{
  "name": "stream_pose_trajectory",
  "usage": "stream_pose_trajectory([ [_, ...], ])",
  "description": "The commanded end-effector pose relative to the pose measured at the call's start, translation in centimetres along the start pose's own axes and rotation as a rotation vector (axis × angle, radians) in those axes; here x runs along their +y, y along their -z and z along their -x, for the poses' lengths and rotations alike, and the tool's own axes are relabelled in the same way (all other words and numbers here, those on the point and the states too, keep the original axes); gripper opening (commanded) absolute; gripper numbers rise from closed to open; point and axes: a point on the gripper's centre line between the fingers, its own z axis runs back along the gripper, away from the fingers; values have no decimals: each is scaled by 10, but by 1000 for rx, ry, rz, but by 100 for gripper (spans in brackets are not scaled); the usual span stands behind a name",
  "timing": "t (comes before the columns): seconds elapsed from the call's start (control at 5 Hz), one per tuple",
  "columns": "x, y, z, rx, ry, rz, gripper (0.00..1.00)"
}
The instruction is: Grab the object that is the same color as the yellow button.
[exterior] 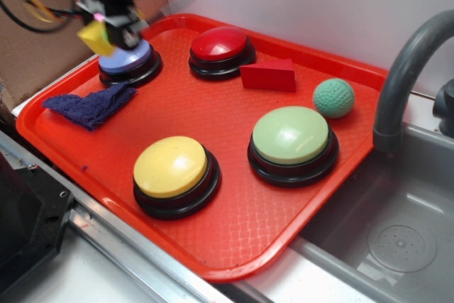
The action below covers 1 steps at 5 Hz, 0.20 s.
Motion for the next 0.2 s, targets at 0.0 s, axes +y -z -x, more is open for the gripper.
stream_pose_trajectory([
  [0.0,4,-101,24,-126,-5,10,0],
])
